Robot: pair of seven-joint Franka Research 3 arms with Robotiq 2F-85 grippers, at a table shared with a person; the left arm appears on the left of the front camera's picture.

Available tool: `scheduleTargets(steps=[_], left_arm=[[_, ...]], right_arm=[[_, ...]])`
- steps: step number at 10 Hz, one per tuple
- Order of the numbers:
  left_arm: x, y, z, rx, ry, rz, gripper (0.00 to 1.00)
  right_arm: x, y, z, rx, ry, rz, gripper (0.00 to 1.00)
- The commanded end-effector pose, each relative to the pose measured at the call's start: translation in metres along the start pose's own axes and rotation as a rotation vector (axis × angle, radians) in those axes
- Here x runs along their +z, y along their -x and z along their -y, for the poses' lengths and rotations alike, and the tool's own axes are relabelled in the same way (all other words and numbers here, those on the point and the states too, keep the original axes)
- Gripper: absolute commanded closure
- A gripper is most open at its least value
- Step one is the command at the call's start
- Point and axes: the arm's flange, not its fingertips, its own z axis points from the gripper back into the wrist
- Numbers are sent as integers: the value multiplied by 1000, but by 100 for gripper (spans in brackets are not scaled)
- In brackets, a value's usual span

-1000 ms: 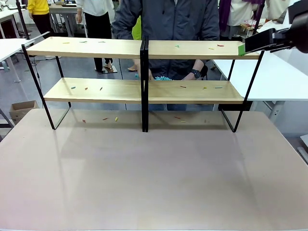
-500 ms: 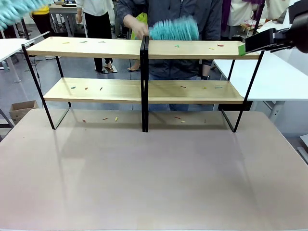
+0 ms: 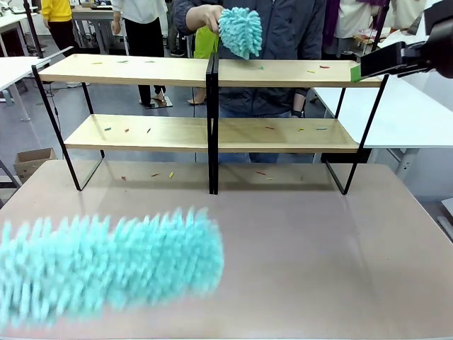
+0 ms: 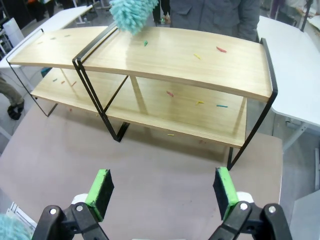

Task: Clean the shelves.
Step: Clean a randomly selected level of the Shelf with the Duster.

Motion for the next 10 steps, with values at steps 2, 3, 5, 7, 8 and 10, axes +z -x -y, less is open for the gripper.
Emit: scheduleTargets(steps=[2,3,5,7,8,10], left_arm=[[-53,-1,-45,53,-332,57,87],[-6,-7,-8,-21,-105,-102,87],[-6,-7,-8,-21,-105,-102,87],[-24,-38,-17,43,-226,-70,87],[-39,-61,-15,46,-222,-21,87],[-73,-103,-8,38,-288,125,87]], right_arm=[[0,0,2,5,-1,-3,0],[0,0,2,5,-1,-3,0],[0,0,2,5,-1,-3,0],[0,0,2,5,-1,-3,0],[0,0,2,5,-1,-3,0],[0,0,2,5,-1,-3,0]])
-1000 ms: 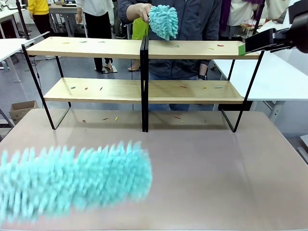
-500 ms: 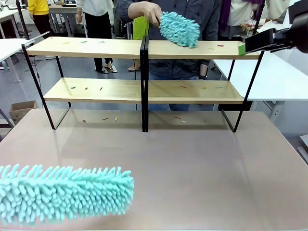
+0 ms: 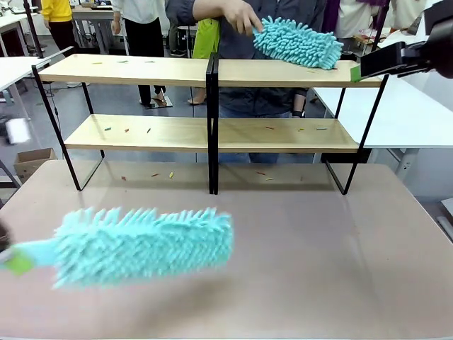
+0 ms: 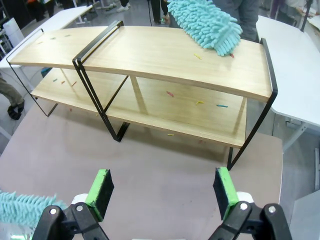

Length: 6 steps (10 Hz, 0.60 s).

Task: Clean the shelves.
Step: Clean a randomly selected level of the Shelf with the Duster.

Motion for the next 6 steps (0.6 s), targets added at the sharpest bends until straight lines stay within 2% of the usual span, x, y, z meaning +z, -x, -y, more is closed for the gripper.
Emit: scheduleTargets(steps=[1,2,3,5,6], left_arm=[[-67,-31,10,61,-144,47,87],[-95,-48,14,69,-173,15,87],[-117,-60,17,82,-166,44,87],[-138,-79,19,133,-86,53,87],[-121,-77,10,143,42,-256,87]], right_arm=[[0,0,2,4,-1,-3,0],[0,0,2,4,-1,-3,0],[0,0,2,4,-1,-3,0],[0,0,2,4,-1,-3,0],[0,0,2,4,-1,-3,0]])
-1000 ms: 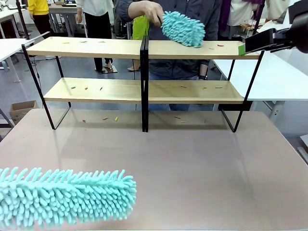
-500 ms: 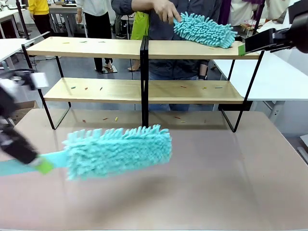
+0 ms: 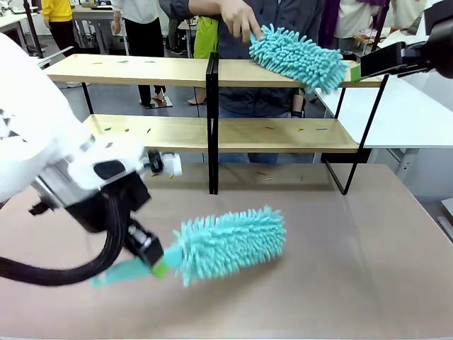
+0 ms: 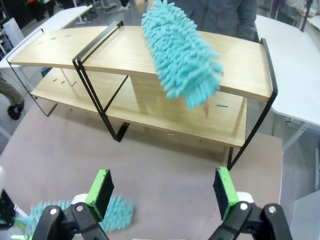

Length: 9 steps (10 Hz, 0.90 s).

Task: Clean the shelves.
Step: Clean a randomly selected level of the Shelf with the Duster.

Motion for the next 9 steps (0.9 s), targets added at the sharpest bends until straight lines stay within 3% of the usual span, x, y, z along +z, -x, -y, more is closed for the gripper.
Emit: scheduleTargets(steps=[1,3,4,7,9], left_arm=[[16,-5,1,-22,-54,97,87],[16,-5,1,-22,-54,97,87],[3,-3,-3,-1,-14,17,87],[0,-40,-6,-3,63,146,87],[-8,-66,-7,86,53,200,87]], right_arm=[[0,0,2,4,-1,-3,0],[0,0,2,4,-1,-3,0],[0,0,2,4,-1,-3,0],[0,0,2,4,-1,-3,0],[0,0,2,4,-1,-3,0]])
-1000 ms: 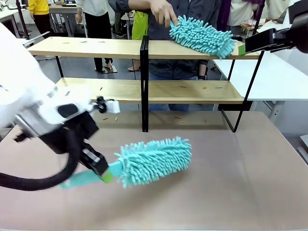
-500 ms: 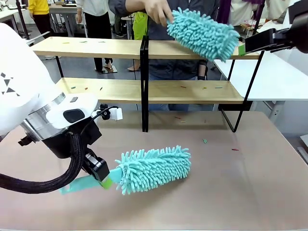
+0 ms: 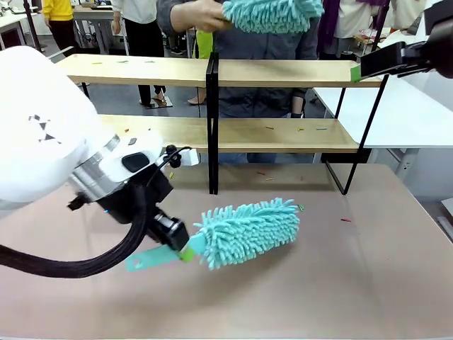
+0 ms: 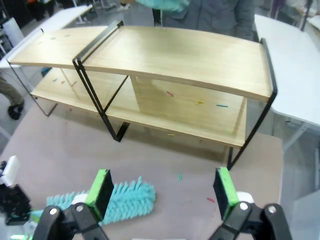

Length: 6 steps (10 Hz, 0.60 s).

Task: Clean the shelves.
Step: Clean a randomly selected level of the Shelf with the Duster.

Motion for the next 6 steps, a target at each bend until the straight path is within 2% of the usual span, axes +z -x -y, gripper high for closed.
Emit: scheduleTargets(steps=[1,4,6], left_arm=[[-9,-28,5,92,-8,78,87],[-36,-56,0,231,-73,232,87],[-48,-65,-13,284,-110,196,87]], right_arm=[[0,0,2,4,-1,-3,0],[0,0,2,4,-1,-3,0],[0,0,2,4,-1,-3,0]])
